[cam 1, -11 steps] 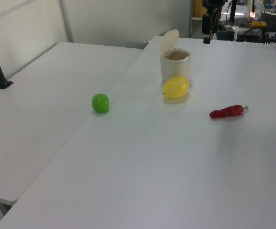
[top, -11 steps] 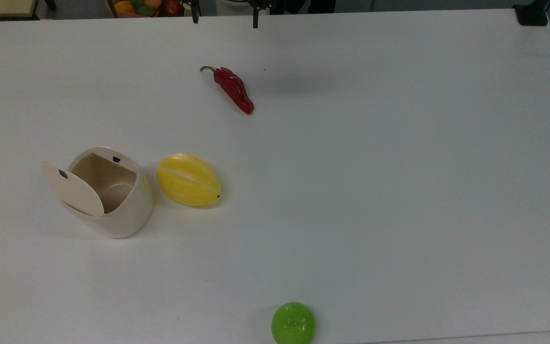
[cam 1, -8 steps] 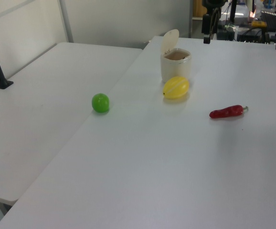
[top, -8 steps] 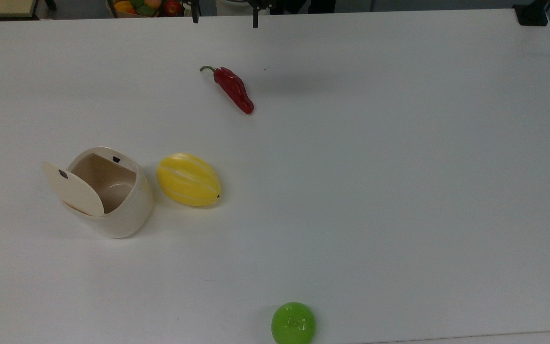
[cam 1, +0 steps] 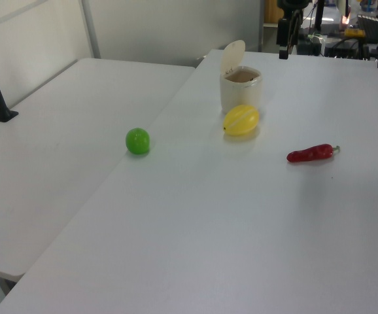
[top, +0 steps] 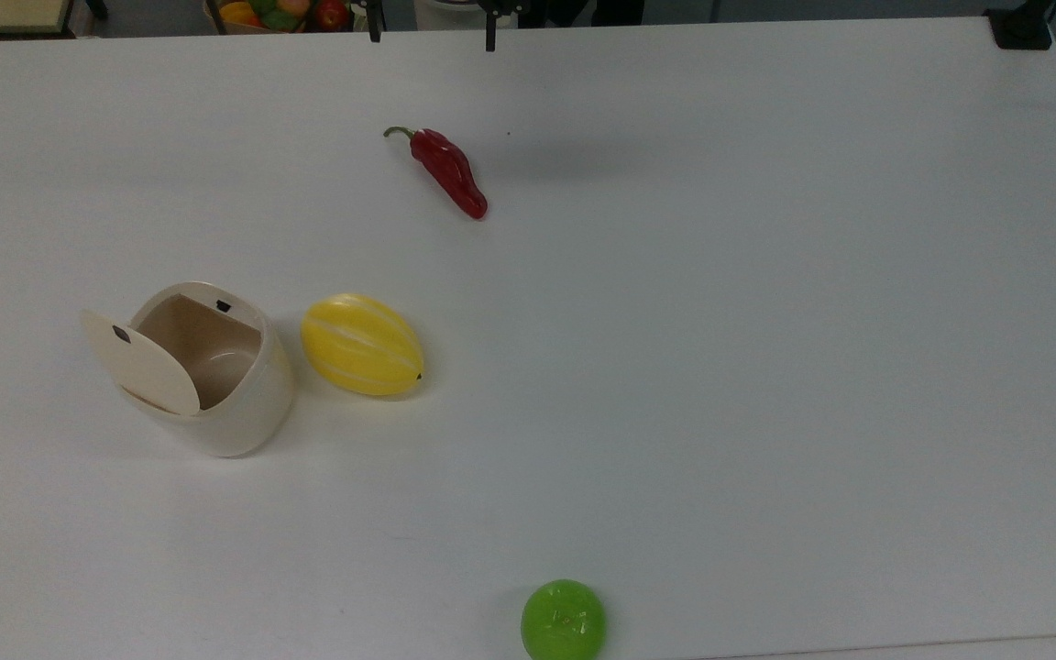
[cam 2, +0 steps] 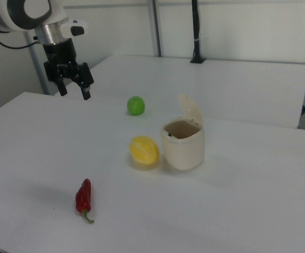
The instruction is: Close garbage bin
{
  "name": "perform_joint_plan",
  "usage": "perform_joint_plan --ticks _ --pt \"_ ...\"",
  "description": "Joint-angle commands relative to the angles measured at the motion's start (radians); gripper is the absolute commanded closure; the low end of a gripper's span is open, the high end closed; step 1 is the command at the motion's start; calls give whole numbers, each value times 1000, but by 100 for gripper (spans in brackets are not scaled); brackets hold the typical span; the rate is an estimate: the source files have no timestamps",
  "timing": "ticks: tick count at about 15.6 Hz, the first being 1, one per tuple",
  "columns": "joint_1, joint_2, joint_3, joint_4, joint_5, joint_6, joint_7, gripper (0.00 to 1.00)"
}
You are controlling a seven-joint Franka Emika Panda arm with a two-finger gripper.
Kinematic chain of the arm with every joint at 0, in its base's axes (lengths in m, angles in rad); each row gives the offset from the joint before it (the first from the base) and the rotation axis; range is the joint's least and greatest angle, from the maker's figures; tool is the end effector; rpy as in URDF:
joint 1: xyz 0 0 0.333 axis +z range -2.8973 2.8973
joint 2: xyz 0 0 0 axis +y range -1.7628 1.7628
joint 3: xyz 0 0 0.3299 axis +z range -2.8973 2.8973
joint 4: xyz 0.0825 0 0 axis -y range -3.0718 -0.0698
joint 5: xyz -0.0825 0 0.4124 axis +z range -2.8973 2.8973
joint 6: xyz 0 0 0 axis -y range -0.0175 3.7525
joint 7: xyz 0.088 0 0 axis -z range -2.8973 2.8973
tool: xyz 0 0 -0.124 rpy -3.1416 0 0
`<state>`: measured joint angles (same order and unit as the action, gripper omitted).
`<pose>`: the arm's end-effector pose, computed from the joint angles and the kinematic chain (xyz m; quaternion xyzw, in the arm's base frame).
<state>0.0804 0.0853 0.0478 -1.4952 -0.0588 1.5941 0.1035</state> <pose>0.6092 0.0701 0.6106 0.9995 0.0127 0.0100 0.0264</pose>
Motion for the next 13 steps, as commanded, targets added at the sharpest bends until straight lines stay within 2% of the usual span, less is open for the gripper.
perform_joint_plan --ticks 1,7,8,9,10,12,13 --pt "-1 -32 -8 -31 20 1 -25 0" --pt "-1 -32 -8 -31 20 1 -25 0" --pt "-1 -32 -8 -31 20 1 -27 2" --pt "-1 -32 -8 -31 20 0 -30 10" --pt "-1 -32 -8 -31 20 0 -42 27" --pt "-4 -32 -8 -31 22 -2 -74 84" --pt "-4 -32 -9 -31 22 -2 -74 100"
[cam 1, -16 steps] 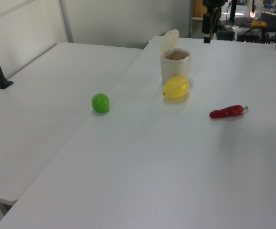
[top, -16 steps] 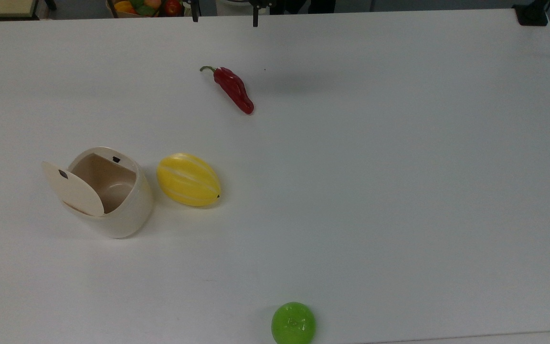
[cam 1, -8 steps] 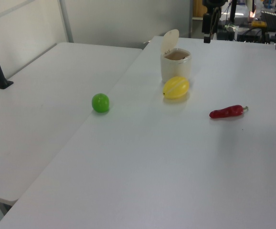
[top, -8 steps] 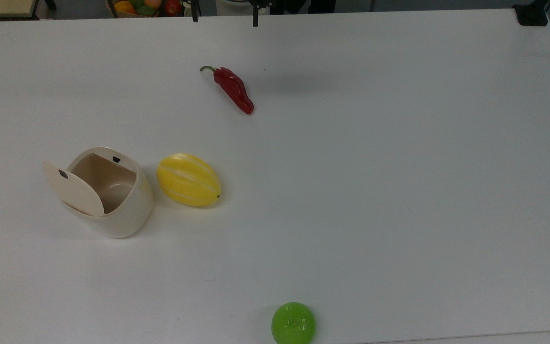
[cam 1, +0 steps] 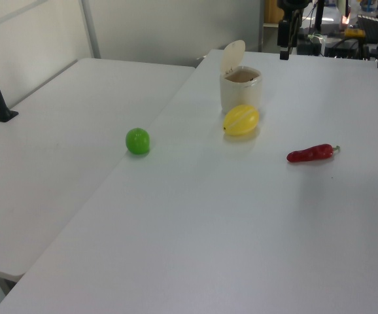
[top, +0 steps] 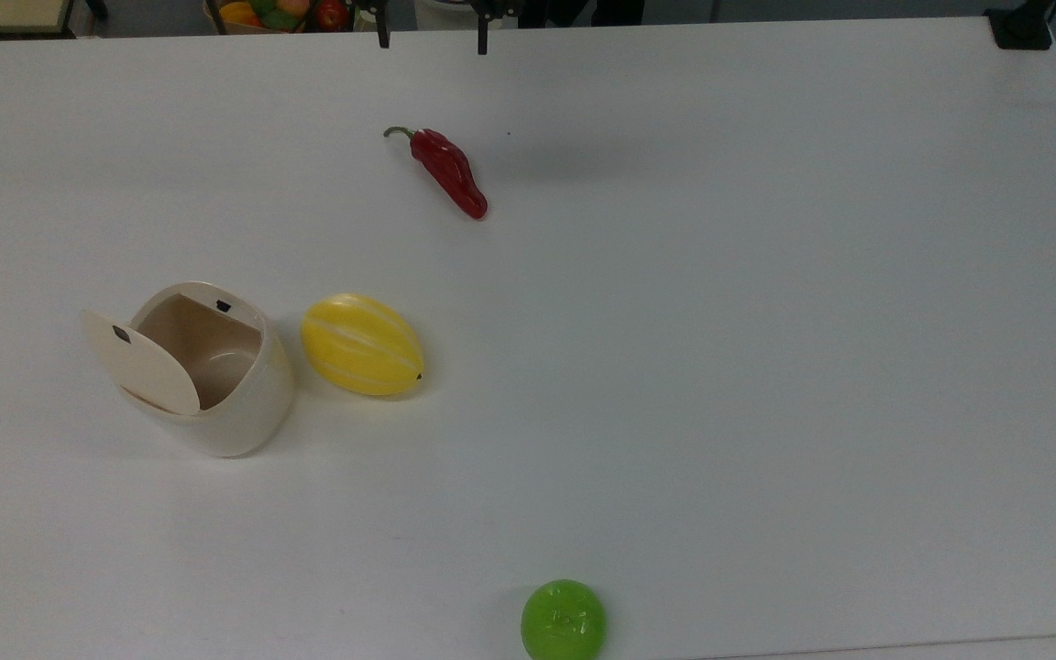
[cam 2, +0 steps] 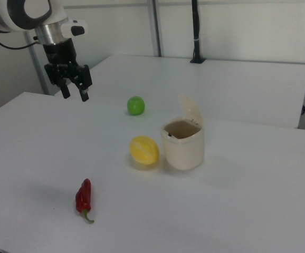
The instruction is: Close garbage bin
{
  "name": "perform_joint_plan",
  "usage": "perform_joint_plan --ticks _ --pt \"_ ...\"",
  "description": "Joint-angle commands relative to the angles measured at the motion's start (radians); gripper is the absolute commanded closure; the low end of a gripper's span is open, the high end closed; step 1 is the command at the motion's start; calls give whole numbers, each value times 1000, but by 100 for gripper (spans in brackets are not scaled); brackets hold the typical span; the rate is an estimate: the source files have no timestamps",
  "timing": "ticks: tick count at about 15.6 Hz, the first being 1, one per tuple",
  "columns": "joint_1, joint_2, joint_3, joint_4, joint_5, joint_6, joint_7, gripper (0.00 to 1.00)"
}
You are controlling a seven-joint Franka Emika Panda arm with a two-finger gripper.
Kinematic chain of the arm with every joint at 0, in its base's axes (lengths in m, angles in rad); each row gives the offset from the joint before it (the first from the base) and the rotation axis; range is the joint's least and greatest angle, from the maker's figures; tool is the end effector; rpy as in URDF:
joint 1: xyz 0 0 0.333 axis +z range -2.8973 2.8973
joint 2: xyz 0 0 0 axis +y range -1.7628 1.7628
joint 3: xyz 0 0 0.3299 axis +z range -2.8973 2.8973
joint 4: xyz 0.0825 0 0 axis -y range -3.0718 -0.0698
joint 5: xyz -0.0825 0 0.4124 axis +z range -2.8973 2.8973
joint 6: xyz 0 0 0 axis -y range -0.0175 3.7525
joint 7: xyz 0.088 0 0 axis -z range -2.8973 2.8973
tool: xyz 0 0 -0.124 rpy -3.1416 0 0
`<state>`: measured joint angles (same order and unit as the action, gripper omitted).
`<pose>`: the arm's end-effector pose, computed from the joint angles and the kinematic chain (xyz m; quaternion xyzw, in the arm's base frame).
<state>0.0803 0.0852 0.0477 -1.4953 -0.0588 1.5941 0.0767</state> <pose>0.6092 0.0699 0.6106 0.9993 0.0260 0.0096 0.0265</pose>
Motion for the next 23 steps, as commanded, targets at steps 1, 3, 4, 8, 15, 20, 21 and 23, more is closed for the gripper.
perform_joint_plan --ticks 1,3,4,8,15,20,21,23 --pt "-4 -32 -9 -31 20 -2 -49 100" --pt "-4 -32 -9 -29 20 -2 -49 100" --pt "-4 -32 -8 -29 20 -2 -49 100" --pt "-5 -32 -9 -26 13 -2 -49 100" --pt "-51 -12 -9 -16 17 18 -46 100" --pt "-134 17 -9 -13 19 174 -31 100" --pt "-152 33 -9 3 20 214 -29 100" --pt "-191 54 -9 10 20 305 -29 100"
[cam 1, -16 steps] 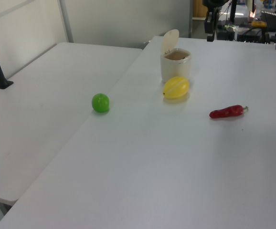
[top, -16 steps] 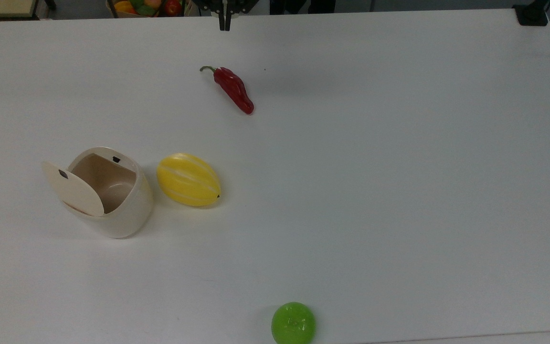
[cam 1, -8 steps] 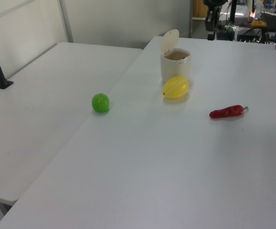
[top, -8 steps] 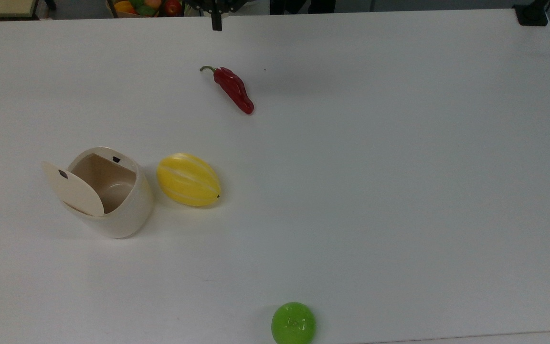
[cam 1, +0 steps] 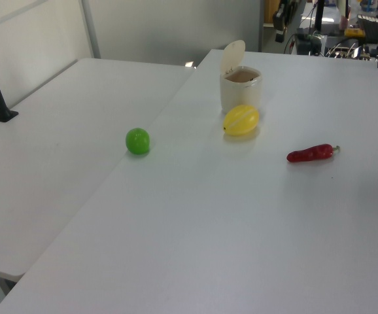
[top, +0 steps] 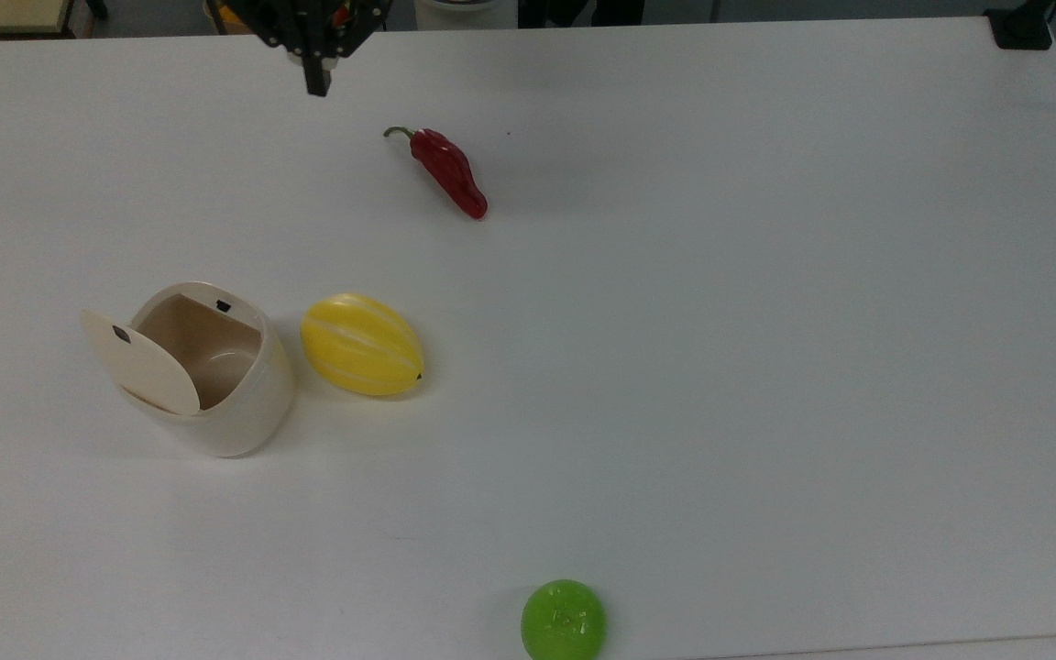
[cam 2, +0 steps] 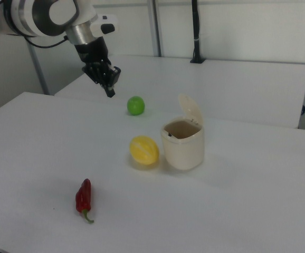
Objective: Close garbage bin
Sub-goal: 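Move the gripper down toward the open lid of the cream bin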
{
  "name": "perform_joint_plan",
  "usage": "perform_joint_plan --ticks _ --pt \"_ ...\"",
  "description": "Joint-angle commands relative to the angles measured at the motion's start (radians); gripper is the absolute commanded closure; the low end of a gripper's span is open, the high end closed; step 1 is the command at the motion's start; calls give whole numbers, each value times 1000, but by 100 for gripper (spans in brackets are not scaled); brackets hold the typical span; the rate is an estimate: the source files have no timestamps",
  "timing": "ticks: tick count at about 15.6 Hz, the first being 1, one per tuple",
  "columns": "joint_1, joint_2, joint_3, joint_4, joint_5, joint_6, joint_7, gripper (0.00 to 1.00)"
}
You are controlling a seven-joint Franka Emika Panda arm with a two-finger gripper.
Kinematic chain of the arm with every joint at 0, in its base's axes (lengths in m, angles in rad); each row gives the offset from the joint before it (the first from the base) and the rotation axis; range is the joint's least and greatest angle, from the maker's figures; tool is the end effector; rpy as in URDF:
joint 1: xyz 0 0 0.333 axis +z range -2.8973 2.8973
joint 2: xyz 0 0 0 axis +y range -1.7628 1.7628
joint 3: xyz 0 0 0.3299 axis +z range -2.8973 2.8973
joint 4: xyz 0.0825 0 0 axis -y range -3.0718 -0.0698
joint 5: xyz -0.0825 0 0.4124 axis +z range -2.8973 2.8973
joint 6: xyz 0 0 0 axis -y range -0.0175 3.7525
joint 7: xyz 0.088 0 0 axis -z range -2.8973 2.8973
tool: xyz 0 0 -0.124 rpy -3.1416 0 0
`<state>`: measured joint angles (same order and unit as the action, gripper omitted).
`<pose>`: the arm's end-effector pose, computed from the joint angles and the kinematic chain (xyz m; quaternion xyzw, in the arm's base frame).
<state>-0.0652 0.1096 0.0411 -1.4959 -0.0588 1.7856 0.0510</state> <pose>0.6415 -0.0229 0.6140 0.9950 -0.0340 0.0903 0.0257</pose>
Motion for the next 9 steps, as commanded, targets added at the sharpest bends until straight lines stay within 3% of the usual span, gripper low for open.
perform_joint_plan --ticks 1,5,9 --pt "-62 47 -3 11 22 170 4 100" --pt "-90 119 -4 11 7 398 125 100" --pt "-122 182 -4 11 8 595 147 100"
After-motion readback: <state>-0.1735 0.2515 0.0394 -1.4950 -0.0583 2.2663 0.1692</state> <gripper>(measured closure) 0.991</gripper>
